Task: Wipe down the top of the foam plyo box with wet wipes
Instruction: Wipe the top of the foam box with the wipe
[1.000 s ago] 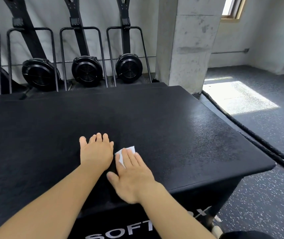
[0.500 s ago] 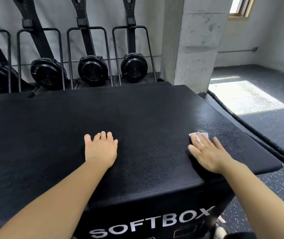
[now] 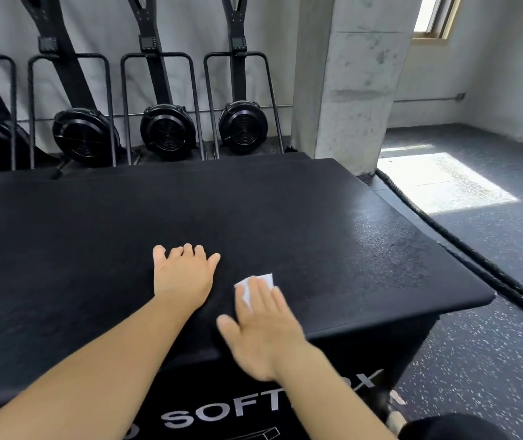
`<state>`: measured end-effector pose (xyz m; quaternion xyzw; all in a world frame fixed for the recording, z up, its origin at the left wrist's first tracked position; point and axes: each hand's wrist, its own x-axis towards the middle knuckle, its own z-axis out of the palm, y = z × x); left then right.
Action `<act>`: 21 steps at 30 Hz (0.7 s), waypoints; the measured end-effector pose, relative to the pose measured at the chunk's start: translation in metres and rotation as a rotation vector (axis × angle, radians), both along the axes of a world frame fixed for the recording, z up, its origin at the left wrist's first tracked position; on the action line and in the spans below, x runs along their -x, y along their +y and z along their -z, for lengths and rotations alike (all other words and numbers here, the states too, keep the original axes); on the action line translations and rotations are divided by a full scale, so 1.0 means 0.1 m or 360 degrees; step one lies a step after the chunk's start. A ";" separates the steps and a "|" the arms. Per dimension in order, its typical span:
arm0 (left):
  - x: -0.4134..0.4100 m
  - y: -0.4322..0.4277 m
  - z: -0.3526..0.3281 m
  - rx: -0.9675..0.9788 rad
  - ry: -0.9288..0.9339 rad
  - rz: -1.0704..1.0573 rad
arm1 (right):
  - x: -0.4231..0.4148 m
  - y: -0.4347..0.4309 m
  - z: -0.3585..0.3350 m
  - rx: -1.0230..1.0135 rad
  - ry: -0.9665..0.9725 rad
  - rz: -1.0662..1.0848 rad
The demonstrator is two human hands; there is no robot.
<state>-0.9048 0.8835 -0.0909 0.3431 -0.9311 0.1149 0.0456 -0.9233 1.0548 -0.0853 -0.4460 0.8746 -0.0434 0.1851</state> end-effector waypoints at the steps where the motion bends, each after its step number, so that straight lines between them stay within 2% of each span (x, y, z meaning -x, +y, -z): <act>1: -0.03 0.02 0.00 0.0004 -0.0027 0.0014 | -0.08 -0.04 0.00 -0.0008 -0.0015 -0.0064; 6: -0.13 0.12 0.02 -0.0044 -0.0087 0.0083 | -0.06 0.01 -0.02 0.0017 0.0131 -0.0254; 11: -0.15 0.15 0.13 -0.0082 -0.0045 0.0021 | 0.44 0.48 0.04 0.0025 0.0382 -0.0180; 14: -0.14 0.16 0.15 -0.0037 -0.0099 0.0023 | 0.87 0.88 0.05 -0.0076 0.0510 0.0000; 17: -0.12 0.19 0.15 0.0012 -0.0114 0.0031 | 1.16 1.13 0.05 -0.0028 0.0355 0.0348; 21: -0.12 0.20 0.14 0.0056 -0.0096 0.0059 | 1.13 1.05 0.05 -0.0051 0.0234 0.0518</act>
